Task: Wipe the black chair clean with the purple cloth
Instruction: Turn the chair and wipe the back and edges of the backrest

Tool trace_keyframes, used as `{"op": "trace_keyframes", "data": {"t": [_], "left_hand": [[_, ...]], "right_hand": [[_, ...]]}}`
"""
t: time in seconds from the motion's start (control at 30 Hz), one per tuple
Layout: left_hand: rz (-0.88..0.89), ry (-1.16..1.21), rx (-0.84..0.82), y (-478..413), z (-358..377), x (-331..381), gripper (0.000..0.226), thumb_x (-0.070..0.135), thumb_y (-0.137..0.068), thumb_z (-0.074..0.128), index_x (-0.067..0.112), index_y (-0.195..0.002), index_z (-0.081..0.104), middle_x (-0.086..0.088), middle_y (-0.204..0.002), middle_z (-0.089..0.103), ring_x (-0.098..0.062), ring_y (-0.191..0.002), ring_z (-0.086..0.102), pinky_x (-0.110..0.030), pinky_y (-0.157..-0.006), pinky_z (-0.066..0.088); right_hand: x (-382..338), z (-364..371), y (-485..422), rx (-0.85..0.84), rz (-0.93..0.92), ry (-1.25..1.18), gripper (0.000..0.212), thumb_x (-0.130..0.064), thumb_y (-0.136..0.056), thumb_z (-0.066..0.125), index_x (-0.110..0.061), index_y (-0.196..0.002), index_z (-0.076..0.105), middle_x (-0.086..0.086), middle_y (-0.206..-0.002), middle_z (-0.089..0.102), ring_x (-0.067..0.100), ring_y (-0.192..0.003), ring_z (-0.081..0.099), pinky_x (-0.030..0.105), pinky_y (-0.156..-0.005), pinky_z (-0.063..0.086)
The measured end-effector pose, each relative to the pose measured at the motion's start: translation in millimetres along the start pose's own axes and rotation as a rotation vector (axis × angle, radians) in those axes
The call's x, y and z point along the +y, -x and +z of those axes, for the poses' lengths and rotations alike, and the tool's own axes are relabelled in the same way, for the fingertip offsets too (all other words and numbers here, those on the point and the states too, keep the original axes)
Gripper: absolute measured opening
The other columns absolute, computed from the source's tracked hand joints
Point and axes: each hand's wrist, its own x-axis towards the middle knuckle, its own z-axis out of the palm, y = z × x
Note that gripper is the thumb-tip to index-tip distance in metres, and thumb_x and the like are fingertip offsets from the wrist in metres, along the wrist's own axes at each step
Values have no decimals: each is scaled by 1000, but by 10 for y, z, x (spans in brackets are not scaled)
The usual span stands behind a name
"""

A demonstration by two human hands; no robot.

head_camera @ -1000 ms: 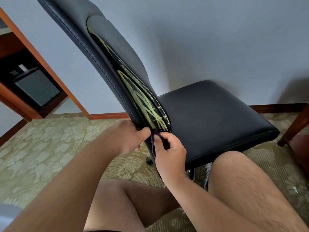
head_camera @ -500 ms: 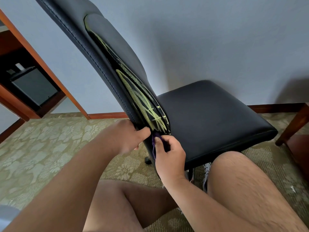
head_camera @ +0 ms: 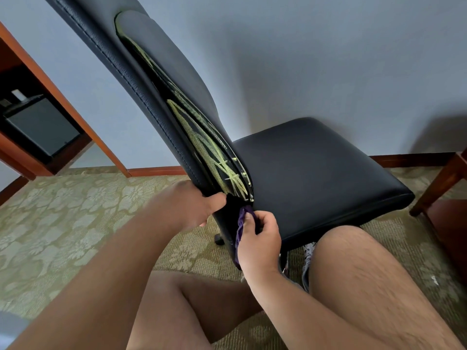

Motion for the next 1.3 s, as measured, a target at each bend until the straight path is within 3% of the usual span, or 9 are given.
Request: {"op": "trace_keyframes", "data": {"t": [0.13, 0.3, 0.43, 0.6, 0.77, 0.9, 1.13, 1.3], "left_hand": [[55, -46, 9, -26, 1, -3, 33, 19, -94, 48, 27, -114, 22, 3, -87, 67, -20, -92, 63, -37, -84, 52], [46, -51, 24, -29, 36, -19, 31, 18, -94, 49, 27, -116, 29, 2, -89, 64, -20, -93, 61, -38, -84, 52], [32, -73, 11, -30, 22, 10, 26, 19, -97, 48, 27, -117, 33, 2, -90, 64, -20, -94, 60, -38, -86, 52], [12, -86, -7, -10, 10, 20, 28, 17, -97, 48, 26, -118, 31, 0, -91, 63, -21, -94, 60, -39, -85, 52], [18, -107, -7, -4, 16, 20, 31, 18, -97, 47, 27, -119, 27, -2, -93, 61, -21, -93, 60, -39, -83, 53], [40, -143, -9, -12, 0, 32, 29, 16, -97, 48, 21, -121, 33, -2, -95, 63, -21, -94, 61, -38, -84, 52], [-3, -131, -40, 18, -52, 50, 27, 17, -98, 47, 21, -123, 36, -4, -96, 62, -22, -95, 60, -39, -86, 52], [-2, -154, -33, 28, -60, 70, 25, 16, -97, 48, 18, -120, 37, -5, -97, 61, -24, -96, 59, -39, -86, 52]], "right_hand": [[-118, -67, -63, 84, -146, 15, 3, -25, -98, 58, -24, -95, 58, -8, -99, 58, 4, -91, 57, 30, -85, 50], [-214, -101, -207, 91, -341, 66, 3, -22, -96, 61, -24, -97, 58, -13, -99, 52, 2, -92, 54, 10, -79, 42], [-54, -98, -259, 31, -250, 187, 7, -20, -96, 61, -21, -91, 56, -11, -94, 52, 1, -85, 53, 14, -72, 39], [53, -75, -228, 9, -96, 148, 1, -19, -96, 61, -19, -97, 62, -6, -99, 60, 8, -89, 58, 30, -84, 51], [-141, -72, -286, 54, -232, 84, 12, -18, -96, 61, -21, -105, 68, -13, -101, 60, -8, -96, 55, 4, -81, 42], [-173, -119, -335, 32, -373, 139, 8, -14, -95, 64, -18, -101, 68, -10, -97, 58, -8, -92, 55, 2, -78, 38], [34, -98, -298, -33, -225, 255, 9, -22, -97, 61, -16, -103, 63, -9, -99, 57, 5, -88, 52, 0, -71, 34], [-126, -56, -265, -7, -279, 137, 6, -21, -97, 60, -25, -102, 61, -17, -98, 53, -8, -92, 53, -1, -73, 37]]}}
